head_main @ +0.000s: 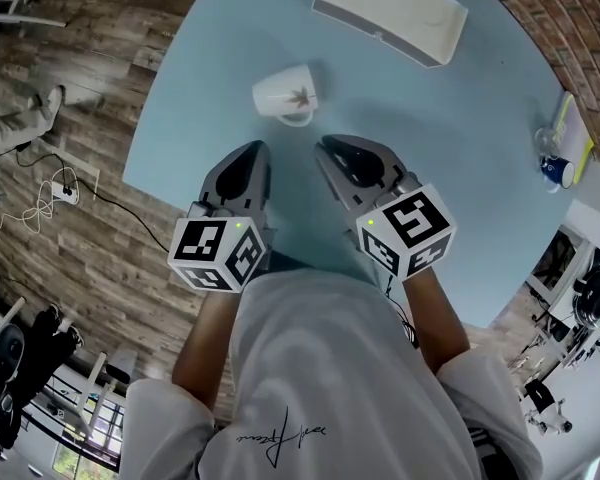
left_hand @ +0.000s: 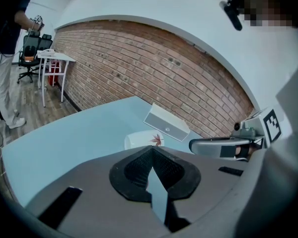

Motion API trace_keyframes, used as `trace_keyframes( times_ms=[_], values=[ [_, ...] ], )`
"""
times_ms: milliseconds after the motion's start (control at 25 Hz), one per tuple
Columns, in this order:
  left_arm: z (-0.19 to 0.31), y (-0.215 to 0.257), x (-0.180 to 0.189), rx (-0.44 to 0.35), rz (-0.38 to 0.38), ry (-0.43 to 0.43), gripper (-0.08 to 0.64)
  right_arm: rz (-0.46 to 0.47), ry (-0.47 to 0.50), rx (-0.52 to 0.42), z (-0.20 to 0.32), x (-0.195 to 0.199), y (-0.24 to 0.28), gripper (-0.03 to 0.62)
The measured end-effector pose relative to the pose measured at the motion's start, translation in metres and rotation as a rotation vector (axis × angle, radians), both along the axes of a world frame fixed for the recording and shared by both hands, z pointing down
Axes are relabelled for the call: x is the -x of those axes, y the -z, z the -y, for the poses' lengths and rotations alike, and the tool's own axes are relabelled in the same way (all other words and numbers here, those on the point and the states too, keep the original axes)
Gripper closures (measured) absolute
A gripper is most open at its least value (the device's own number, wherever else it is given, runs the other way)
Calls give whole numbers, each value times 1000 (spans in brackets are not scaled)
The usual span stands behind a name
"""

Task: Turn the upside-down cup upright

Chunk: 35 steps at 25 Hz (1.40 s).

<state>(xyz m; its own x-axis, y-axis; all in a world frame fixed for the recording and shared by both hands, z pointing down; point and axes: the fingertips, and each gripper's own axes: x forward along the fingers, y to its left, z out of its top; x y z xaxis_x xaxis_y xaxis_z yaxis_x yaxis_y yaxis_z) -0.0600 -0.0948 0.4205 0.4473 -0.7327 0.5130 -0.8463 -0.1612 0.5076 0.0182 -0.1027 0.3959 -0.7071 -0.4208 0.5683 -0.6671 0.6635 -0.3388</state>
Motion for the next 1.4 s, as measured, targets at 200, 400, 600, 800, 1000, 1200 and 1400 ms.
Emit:
trace_keyframes(
  times_ms=[200, 400, 600, 800, 1000, 1200, 1400],
  values=[
    [8, -9, 4, 16, 4, 5, 551, -7, -17, 6, 12, -2, -9, 569],
    [15, -17, 7, 27, 3, 10, 551, -19, -23, 9, 22, -2, -18, 569],
    [21, -24, 12, 41, 1, 13, 551, -26, -26, 11, 30, 1, -25, 569],
    [28, -30, 13, 57, -2, 9, 551, -41, -30, 19, 38, -1, -34, 569],
    [32, -34, 18, 65, -3, 6, 551, -54, -31, 27, 42, 1, -41, 569],
    [37, -39, 16, 77, -3, 5, 551, -60, -28, 35, 47, -2, -46, 569],
    [40, -42, 17, 85, -9, -3, 551, -47, -13, 34, 52, 2, -48, 569]
  ],
)
